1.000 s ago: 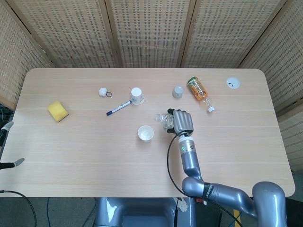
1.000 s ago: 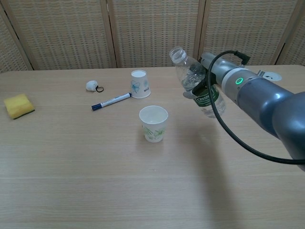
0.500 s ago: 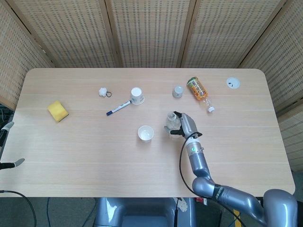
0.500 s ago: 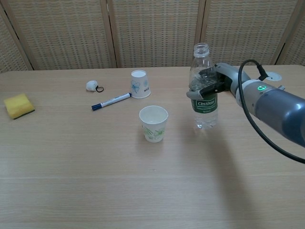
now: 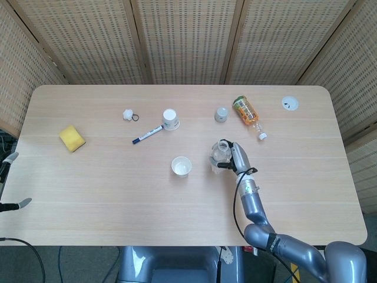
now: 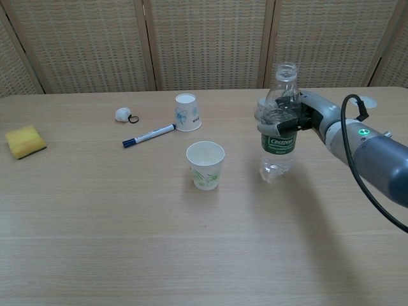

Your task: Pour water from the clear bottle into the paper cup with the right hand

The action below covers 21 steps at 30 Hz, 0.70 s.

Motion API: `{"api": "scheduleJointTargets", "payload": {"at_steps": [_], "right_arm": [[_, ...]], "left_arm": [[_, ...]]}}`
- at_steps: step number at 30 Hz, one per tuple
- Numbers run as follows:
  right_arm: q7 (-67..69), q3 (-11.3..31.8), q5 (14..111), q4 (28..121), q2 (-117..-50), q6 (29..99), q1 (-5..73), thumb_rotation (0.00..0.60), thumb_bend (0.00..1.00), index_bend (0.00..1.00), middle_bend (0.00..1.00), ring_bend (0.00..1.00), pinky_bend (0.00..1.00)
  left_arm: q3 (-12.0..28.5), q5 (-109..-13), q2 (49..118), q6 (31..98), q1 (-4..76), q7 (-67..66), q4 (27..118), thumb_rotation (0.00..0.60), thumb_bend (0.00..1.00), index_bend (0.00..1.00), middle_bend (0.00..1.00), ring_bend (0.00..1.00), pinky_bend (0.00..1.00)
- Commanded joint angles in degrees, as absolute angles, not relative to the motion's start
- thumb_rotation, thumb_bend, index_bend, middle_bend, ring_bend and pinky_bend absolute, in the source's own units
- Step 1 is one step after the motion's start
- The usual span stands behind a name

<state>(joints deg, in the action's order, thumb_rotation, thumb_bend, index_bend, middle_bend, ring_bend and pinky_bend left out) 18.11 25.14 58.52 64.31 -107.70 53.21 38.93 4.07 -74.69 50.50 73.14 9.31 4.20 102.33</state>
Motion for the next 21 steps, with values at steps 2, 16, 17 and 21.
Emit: {"api": "scheduleJointTargets", "payload": {"at_steps": [2, 16, 17, 21], "right_arm": [[18.68, 25.18, 58.68, 62.95, -108.55, 53.68, 38.94, 0.600, 0.63, 0.54, 0.52, 0.46, 0.38], [23.95, 24.00, 60.71, 61.63, -106.70, 49.51, 38.44, 0.600, 0.16, 0.35, 0.25, 0.17, 0.27], [24.16, 23.90, 60.96, 61.65, -106.65, 49.59, 38.37, 0.600, 0.14, 0.33, 0.23, 0.15, 0.26], [25.85, 22.85, 63.41, 62.23, -105.78, 50.02, 37.91, 0.600, 0.02, 0.15, 0.08, 0.03, 0.20]], "left_arm": [[4.12, -74.49, 50.52, 73.02, 9.35, 4.27, 102.24, 0.600, 0.07, 0.00, 0.00, 0.00, 0.00], [4.07, -74.48, 50.58, 72.93, 9.40, 4.21, 102.20, 0.600, 0.07, 0.00, 0.00, 0.00, 0.00], [4.06, -74.45, 50.60, 72.88, 9.43, 4.17, 102.18, 0.600, 0.07, 0.00, 0.00, 0.00, 0.00], [4.02, -74.54, 50.65, 72.81, 9.53, 3.82, 102.29, 0.600, 0.07, 0.00, 0.00, 0.00, 0.00]]}}
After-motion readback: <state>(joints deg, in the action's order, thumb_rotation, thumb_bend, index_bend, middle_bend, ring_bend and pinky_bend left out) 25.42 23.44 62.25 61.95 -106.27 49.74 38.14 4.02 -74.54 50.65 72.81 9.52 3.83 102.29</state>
